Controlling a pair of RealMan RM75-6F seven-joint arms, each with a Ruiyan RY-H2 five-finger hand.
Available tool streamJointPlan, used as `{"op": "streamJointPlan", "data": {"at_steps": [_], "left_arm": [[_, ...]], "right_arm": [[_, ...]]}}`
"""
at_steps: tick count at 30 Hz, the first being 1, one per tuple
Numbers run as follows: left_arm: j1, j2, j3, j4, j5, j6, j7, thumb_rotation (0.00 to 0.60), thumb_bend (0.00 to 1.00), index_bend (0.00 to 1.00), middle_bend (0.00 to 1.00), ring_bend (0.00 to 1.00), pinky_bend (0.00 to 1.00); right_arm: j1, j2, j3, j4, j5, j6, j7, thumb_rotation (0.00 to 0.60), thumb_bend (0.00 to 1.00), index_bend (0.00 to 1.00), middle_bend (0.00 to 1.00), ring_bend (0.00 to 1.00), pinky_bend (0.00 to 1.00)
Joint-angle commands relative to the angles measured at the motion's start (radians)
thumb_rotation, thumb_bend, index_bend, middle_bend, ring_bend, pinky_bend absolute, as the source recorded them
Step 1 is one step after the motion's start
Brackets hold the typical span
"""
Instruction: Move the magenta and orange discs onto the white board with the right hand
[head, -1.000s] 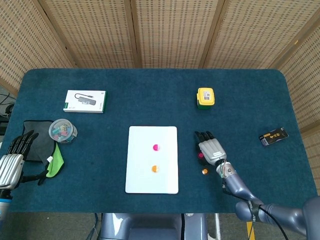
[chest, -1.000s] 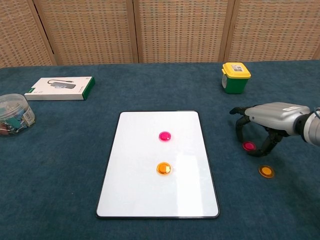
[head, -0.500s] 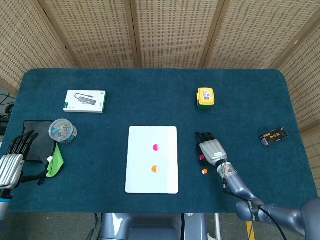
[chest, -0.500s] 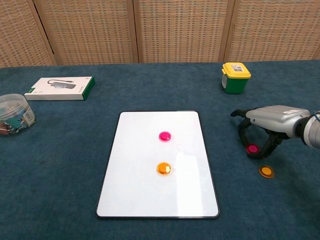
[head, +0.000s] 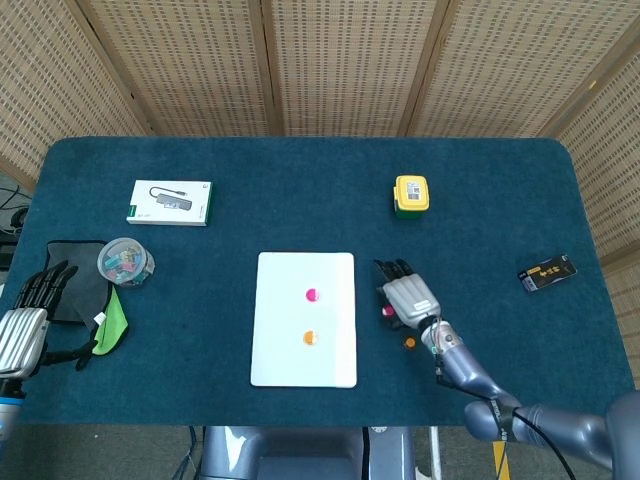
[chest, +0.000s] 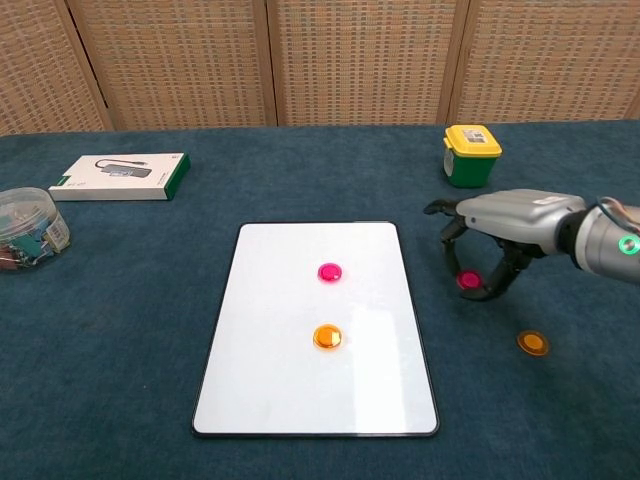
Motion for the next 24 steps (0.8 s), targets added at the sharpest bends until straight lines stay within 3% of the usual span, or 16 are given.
{"op": "streamJointPlan", "data": {"at_steps": [1, 9, 15, 24], "left_arm": [[0.0, 0.0, 0.0, -0.001, 0.0, -0.001, 0.0, 0.6, 0.0, 0.0, 0.0, 0.0, 0.0], [-0.002, 0.006, 0.001, 0.0, -0.001, -0.007, -0.018, 0.6, 0.0, 0.0, 0.0, 0.0, 0.0], [-0.003, 0.012, 0.004, 0.001, 0.0, -0.015, -0.037, 0.6, 0.0, 0.0, 0.0, 0.0, 0.0], [-0.004, 0.017, 0.002, 0.001, -0.002, -0.016, -0.053, 0.6, 0.0, 0.0, 0.0, 0.0, 0.0]], "right_arm": [[0.057, -0.01, 0.045, -0.041, 0.044, -0.016, -0.061, 0.6, 0.4, 0.59, 0.0, 0.0, 0.0], [0.201, -0.096, 0.113, -0.006, 0.253, -0.059, -0.193, 0.6, 0.4, 0.59, 0.0, 0.0, 0.0], [0.261, -0.147, 0.104, 0.056, 0.37, -0.052, -0.256, 0.6, 0.4, 0.59, 0.0, 0.0, 0.0], [0.307, -0.201, 0.084, 0.132, 0.442, -0.041, -0.296, 0.6, 0.41, 0.59, 0.0, 0.0, 0.0]]}}
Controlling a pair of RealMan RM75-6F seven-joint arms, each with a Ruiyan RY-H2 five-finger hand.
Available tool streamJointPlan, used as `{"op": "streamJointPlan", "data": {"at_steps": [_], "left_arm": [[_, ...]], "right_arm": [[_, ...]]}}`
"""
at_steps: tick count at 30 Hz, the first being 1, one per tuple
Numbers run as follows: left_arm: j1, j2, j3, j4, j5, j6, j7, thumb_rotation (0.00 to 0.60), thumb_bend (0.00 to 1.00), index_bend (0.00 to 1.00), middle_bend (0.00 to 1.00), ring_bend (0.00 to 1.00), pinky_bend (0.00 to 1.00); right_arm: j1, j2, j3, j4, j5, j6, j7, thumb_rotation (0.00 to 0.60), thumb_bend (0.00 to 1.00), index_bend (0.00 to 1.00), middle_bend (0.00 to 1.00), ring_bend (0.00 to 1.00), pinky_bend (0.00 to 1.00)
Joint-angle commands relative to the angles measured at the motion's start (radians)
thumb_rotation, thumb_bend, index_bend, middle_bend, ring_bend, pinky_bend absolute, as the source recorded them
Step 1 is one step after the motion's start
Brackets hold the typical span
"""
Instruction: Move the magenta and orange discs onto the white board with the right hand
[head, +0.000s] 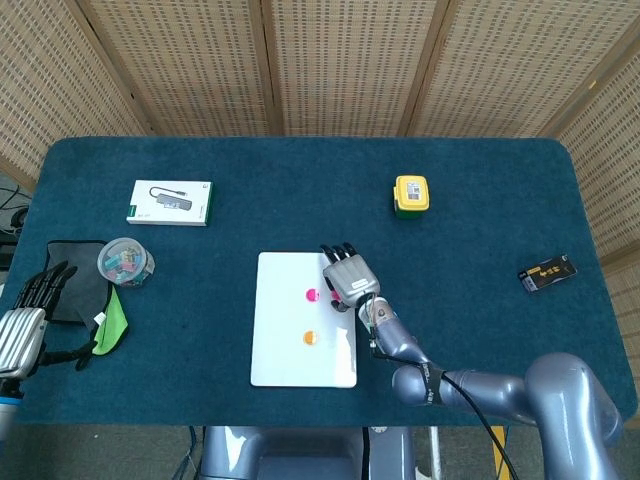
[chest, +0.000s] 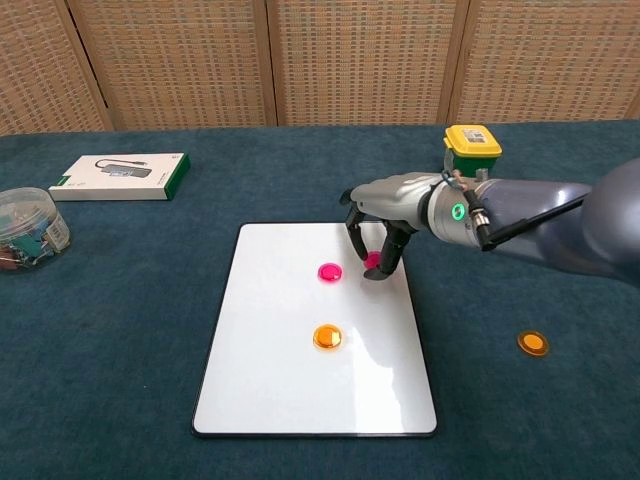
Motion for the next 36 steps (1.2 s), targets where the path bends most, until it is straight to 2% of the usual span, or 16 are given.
{"op": "streamJointPlan", "data": {"at_steps": [1, 3, 8, 11, 15, 21, 27, 30, 36], "left_arm": [[0.0, 0.001, 0.0, 0.0, 0.0, 0.0, -0.001, 0.6, 0.0, 0.0, 0.0, 0.0, 0.0], [0.0, 0.001, 0.0, 0.001, 0.0, 0.0, -0.002, 0.6, 0.0, 0.0, 0.0, 0.0, 0.0], [0.0, 0.002, 0.0, 0.001, -0.001, -0.001, -0.005, 0.6, 0.0, 0.0, 0.0, 0.0, 0.0], [-0.001, 0.002, -0.001, 0.0, -0.002, -0.002, -0.004, 0.6, 0.0, 0.0, 0.0, 0.0, 0.0], [-0.001, 0.001, 0.0, 0.0, -0.002, -0.002, -0.002, 0.6, 0.0, 0.0, 0.0, 0.0, 0.0], [0.0, 0.001, -0.001, 0.0, -0.004, -0.003, -0.001, 0.6, 0.0, 0.0, 0.0, 0.0, 0.0], [-0.002, 0.001, 0.001, -0.001, 0.0, -0.004, 0.0, 0.6, 0.0, 0.0, 0.0, 0.0, 0.0], [-0.002, 0.0, 0.002, -0.001, 0.004, -0.001, 0.006, 0.6, 0.0, 0.0, 0.0, 0.0, 0.0], [0.0, -0.009, -0.001, -0.001, 0.005, 0.009, 0.021, 0.6, 0.0, 0.0, 0.0, 0.0, 0.0]], "right_arm": [[0.009, -0.012, -0.006, 0.011, 0.009, 0.005, -0.007, 0.6, 0.41, 0.59, 0.0, 0.0, 0.0], [0.013, -0.019, -0.009, 0.019, 0.014, 0.007, -0.009, 0.6, 0.4, 0.57, 0.0, 0.0, 0.0], [0.019, -0.017, -0.017, 0.032, 0.026, -0.001, -0.005, 0.6, 0.35, 0.34, 0.0, 0.0, 0.0], [0.017, -0.011, -0.016, 0.027, 0.015, 0.006, 0.007, 0.6, 0.31, 0.34, 0.0, 0.0, 0.0], [0.012, 0.002, -0.02, 0.009, 0.0, 0.016, 0.017, 0.6, 0.31, 0.34, 0.0, 0.0, 0.0], [-0.014, 0.067, -0.028, -0.089, -0.055, 0.07, 0.032, 0.6, 0.34, 0.34, 0.0, 0.0, 0.0], [-0.11, 0.218, -0.109, -0.246, -0.159, 0.155, 0.058, 0.6, 0.34, 0.34, 0.0, 0.0, 0.0], [-0.16, 0.276, -0.157, -0.278, -0.201, 0.188, 0.071, 0.6, 0.34, 0.33, 0.0, 0.0, 0.0], [-0.264, 0.348, -0.226, -0.328, -0.284, 0.218, 0.173, 0.6, 0.34, 0.34, 0.0, 0.0, 0.0]]}}
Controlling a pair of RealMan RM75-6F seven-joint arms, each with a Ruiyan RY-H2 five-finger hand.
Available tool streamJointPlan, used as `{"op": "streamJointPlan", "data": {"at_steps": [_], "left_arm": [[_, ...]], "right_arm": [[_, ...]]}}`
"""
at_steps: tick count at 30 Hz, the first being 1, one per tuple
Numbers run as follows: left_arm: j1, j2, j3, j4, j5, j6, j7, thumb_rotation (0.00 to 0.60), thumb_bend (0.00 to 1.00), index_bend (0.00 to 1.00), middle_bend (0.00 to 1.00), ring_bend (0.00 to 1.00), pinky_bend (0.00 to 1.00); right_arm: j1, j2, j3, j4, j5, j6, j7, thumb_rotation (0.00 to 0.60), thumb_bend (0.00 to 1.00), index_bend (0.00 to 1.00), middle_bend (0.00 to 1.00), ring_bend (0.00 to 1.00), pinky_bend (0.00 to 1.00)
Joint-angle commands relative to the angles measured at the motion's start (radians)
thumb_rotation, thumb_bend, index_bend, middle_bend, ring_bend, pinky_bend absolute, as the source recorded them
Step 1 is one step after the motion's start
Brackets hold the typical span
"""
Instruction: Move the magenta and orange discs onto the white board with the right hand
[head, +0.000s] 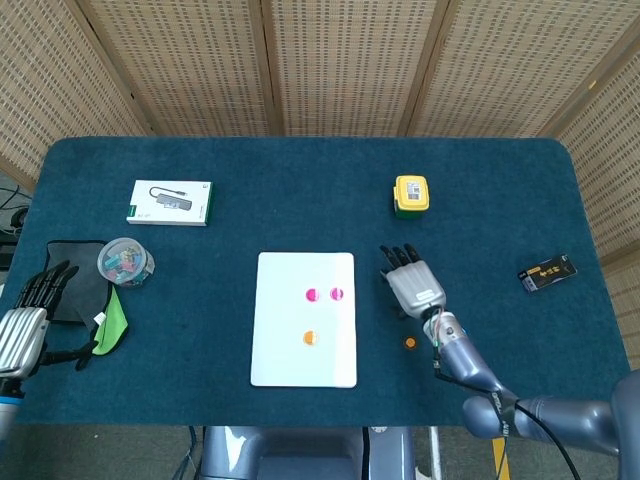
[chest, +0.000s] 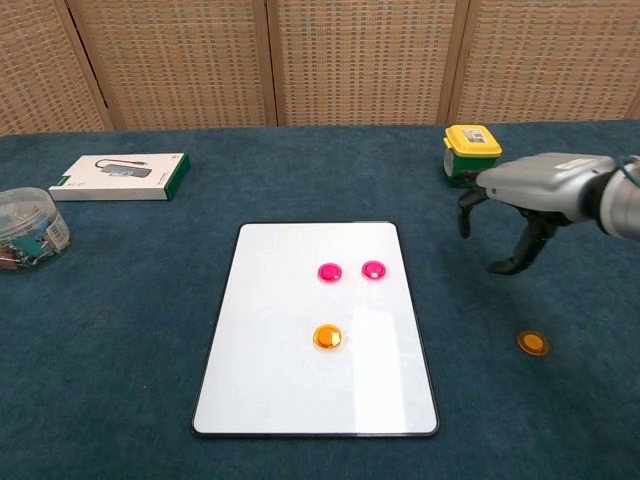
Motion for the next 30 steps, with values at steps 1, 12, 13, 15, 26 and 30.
{"op": "streamJointPlan", "data": {"at_steps": [1, 12, 13, 15, 26, 30], "left_arm": [[0.001, -0.002, 0.0, -0.002, 0.001, 0.002, 0.001, 0.6, 0.0, 0.0, 0.0, 0.0, 0.0], [0.007, -0.007, 0.002, 0.001, 0.01, 0.016, 0.003, 0.6, 0.0, 0.0, 0.0, 0.0, 0.0], [0.007, -0.006, 0.003, 0.001, 0.01, 0.017, 0.002, 0.6, 0.0, 0.0, 0.0, 0.0, 0.0], [0.008, -0.006, 0.003, 0.001, 0.012, 0.019, 0.001, 0.6, 0.0, 0.0, 0.0, 0.0, 0.0], [0.008, -0.008, 0.003, 0.001, 0.008, 0.016, 0.007, 0.6, 0.0, 0.0, 0.0, 0.0, 0.0], [0.008, -0.008, 0.003, 0.0, 0.004, 0.014, 0.009, 0.6, 0.0, 0.0, 0.0, 0.0, 0.0]], "right_arm": [[-0.073, 0.043, -0.059, -0.033, -0.075, 0.033, 0.06, 0.6, 0.34, 0.34, 0.0, 0.0, 0.0], [-0.225, 0.012, -0.129, 0.049, -0.286, 0.103, 0.199, 0.6, 0.34, 0.35, 0.0, 0.0, 0.0], [-0.234, 0.006, -0.127, 0.058, -0.298, 0.106, 0.207, 0.6, 0.34, 0.35, 0.0, 0.0, 0.0], [-0.246, -0.004, -0.125, 0.07, -0.316, 0.108, 0.216, 0.6, 0.35, 0.35, 0.0, 0.0, 0.0], [-0.295, -0.049, -0.128, 0.129, -0.405, 0.088, 0.25, 0.6, 0.36, 0.37, 0.0, 0.0, 0.0], [-0.305, -0.068, -0.12, 0.162, -0.438, 0.082, 0.272, 0.6, 0.36, 0.37, 0.0, 0.0, 0.0]]}}
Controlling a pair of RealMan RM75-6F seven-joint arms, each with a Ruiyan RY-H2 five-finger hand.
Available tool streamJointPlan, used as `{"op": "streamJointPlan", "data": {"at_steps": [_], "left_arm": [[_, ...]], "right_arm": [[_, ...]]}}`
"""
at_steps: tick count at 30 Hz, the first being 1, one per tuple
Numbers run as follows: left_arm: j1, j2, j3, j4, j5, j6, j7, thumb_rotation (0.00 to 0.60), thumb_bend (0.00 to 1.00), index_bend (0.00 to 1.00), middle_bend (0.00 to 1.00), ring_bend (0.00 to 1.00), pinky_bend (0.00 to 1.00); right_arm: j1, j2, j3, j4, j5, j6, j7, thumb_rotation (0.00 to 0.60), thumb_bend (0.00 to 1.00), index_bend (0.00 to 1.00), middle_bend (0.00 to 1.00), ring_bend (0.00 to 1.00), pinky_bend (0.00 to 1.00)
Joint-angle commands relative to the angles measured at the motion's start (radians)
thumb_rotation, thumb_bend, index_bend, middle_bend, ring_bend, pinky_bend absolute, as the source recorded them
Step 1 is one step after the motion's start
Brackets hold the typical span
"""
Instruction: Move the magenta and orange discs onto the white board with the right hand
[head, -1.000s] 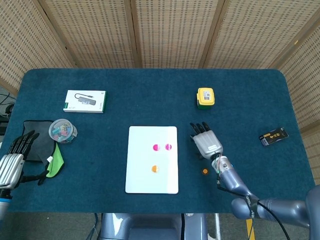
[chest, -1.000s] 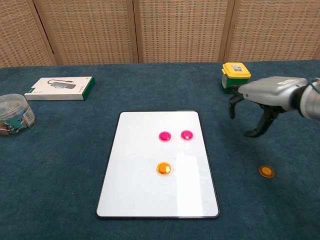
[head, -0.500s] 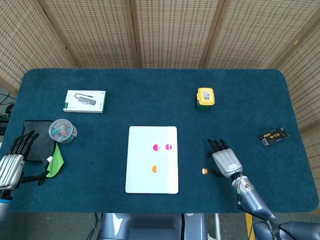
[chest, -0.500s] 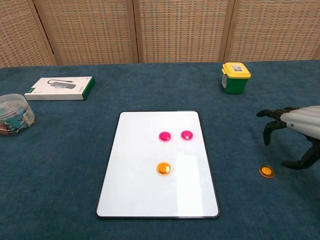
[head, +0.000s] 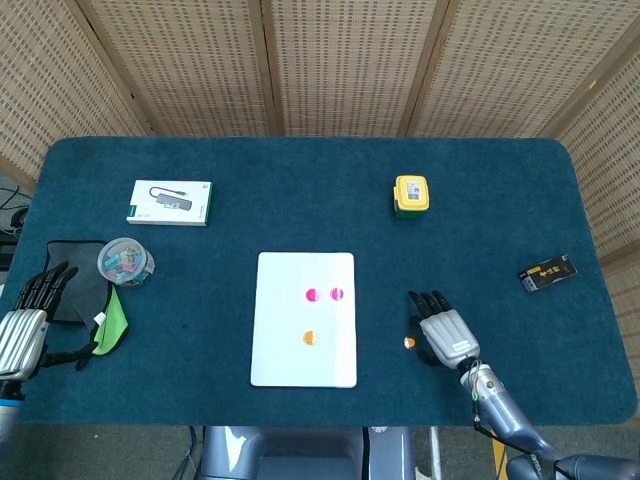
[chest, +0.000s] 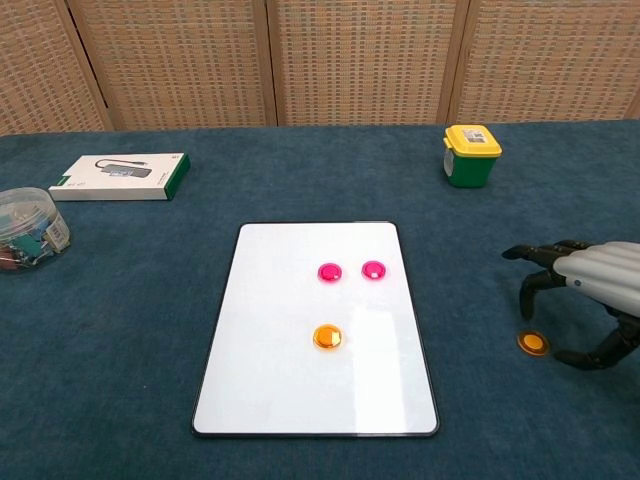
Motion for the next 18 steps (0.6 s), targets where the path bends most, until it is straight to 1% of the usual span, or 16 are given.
{"op": "streamJointPlan", "data": {"at_steps": [1, 18], "left_arm": [[0.0, 0.0, -0.001, -0.001, -0.001, 0.0, 0.0, 0.6, 0.0, 0.0, 0.0, 0.0, 0.0], [0.001, 0.0, -0.001, -0.004, -0.006, -0.003, 0.001, 0.6, 0.0, 0.0, 0.0, 0.0, 0.0]], "right_arm": [[-0.009, -0.014, 0.007, 0.021, -0.021, -0.005, 0.015, 0.6, 0.36, 0.37, 0.0, 0.0, 0.0], [-0.047, -0.052, 0.031, 0.086, -0.122, 0.0, 0.056, 0.6, 0.36, 0.38, 0.0, 0.0, 0.0]]}}
